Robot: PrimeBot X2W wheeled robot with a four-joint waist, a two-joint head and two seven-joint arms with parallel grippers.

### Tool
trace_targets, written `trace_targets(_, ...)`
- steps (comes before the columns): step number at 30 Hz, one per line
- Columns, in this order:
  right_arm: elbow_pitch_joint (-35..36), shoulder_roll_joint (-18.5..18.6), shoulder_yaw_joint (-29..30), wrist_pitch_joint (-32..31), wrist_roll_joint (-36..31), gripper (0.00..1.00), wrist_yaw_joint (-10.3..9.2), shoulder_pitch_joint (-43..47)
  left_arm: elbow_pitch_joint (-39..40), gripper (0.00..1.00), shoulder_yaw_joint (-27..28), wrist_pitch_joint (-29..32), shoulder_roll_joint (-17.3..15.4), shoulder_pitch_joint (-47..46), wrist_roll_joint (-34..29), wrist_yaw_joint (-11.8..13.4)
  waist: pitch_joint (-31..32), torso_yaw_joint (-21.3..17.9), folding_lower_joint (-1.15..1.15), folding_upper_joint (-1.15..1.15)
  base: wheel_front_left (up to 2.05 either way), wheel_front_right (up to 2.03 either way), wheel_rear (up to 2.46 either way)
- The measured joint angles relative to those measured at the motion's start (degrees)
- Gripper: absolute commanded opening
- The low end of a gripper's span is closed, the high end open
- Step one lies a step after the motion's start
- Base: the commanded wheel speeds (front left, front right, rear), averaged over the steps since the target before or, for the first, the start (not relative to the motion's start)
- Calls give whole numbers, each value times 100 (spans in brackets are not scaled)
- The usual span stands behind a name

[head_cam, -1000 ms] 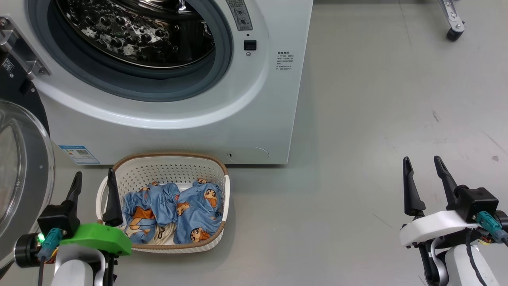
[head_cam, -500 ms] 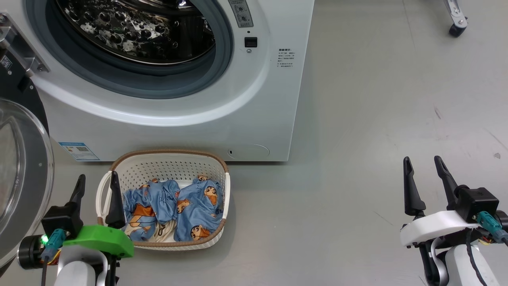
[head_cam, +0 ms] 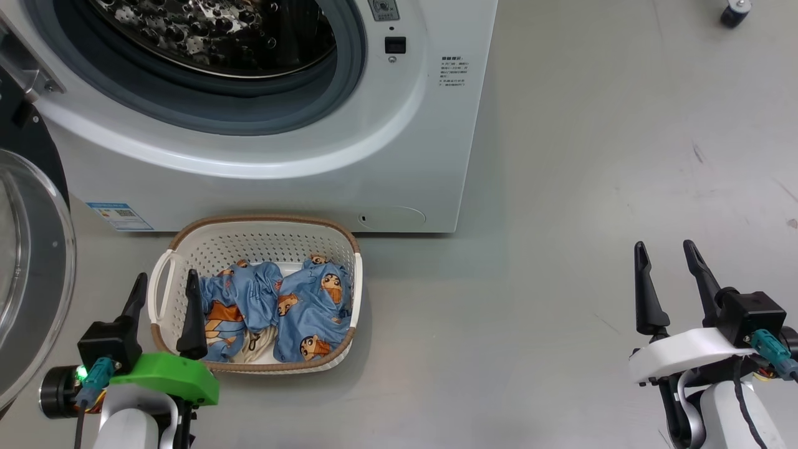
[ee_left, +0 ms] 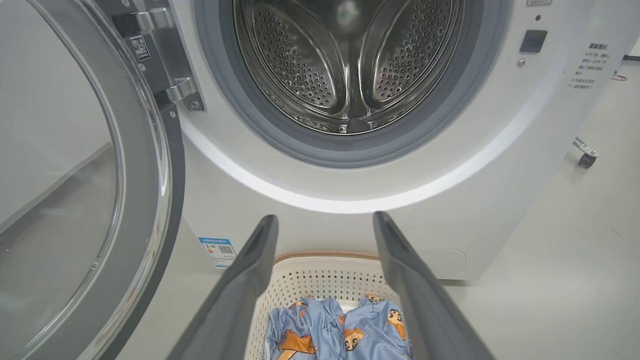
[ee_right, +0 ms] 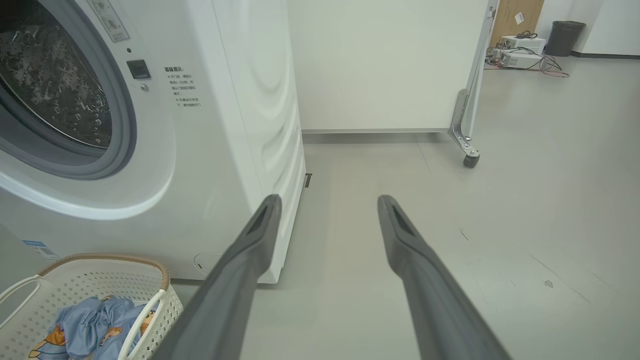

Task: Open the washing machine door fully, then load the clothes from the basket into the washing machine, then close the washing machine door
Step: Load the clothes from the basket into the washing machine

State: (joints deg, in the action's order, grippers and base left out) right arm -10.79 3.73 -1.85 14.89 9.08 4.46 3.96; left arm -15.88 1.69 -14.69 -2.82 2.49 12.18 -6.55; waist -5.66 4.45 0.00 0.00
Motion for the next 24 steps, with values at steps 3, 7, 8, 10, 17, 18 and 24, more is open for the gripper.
trace_targets(3, 21, -1, -5, 0, 0, 100, 1, -6, -7, 100, -12, 0, 0, -9, 0, -1, -111, 18, 0, 0, 0, 0, 0)
trace_targets(7, 26, -2, -19, 0, -2, 100, 0, -26, -51, 100, -51, 0, 0, -19, 0, -3, -297, 38, 0, 0, 0, 0, 0)
trace_targets(8, 26, -2, -19, 0, -2, 100, 0, -37, -52, 100, -57, 0, 1, -26, 2, -3, -351, 43, 0, 0, 0, 0, 0)
trace_targets(10, 27, -2, -19, 0, -2, 100, 1, -78, -52, 100, -59, 0, 2, -65, 27, -3, -461, 51, 0, 0, 0, 0, 0)
trace_targets(17, 121, -1, -51, 0, -11, 100, 1, -339, -116, 100, -183, 0, 10, -358, 53, -5, -958, 49, 0, 0, 0, 0, 0)
trace_targets(18, 134, -1, -49, 0, -12, 100, 1, -373, -133, 100, -197, 0, 12, -399, 54, -9, -1026, 45, 0, 0, 0, 0, 0)
trace_targets(24, 205, 23, -48, 0, -21, 100, 1, -527, -234, 100, -335, 0, 16, -677, 99, -23, -1436, 19, 0, 0, 0, 0, 0)
